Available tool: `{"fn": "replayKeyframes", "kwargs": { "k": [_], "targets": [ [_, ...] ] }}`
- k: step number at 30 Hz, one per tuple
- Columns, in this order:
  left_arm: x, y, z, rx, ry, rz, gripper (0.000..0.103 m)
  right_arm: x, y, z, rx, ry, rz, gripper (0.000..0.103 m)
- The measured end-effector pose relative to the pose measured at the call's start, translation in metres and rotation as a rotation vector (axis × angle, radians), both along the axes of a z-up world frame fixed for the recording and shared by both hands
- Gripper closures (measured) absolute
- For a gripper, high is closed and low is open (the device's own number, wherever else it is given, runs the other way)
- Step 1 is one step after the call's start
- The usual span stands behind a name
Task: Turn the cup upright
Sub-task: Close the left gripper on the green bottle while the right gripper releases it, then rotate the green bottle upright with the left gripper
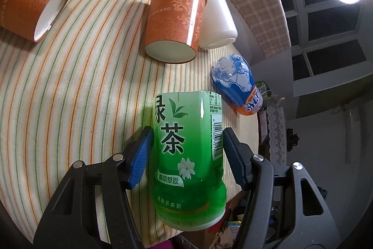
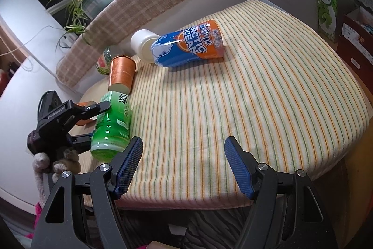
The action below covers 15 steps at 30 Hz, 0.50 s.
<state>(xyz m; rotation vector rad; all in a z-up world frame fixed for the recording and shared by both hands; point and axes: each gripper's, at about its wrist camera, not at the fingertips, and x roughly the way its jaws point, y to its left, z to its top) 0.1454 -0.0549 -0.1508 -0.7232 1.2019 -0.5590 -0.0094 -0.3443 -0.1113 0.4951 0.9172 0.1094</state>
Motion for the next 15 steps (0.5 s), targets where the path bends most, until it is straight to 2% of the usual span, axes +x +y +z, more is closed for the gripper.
{"fn": "replayKeyframes", "kwargs": {
  "k": [8, 15],
  "targets": [
    [-0.012, -0.005, 0.024, 0.076, -0.110, -0.017, 0.041, 0.001, 0.006, 0.000, -0.002, 0.000, 0.007, 0.031],
    [-0.025, -0.013, 0.046, 0.185, -0.238, -0.023, 0.041, 0.001, 0.009, -0.001, -0.007, 0.004, 0.009, 0.031]
  ]
}}
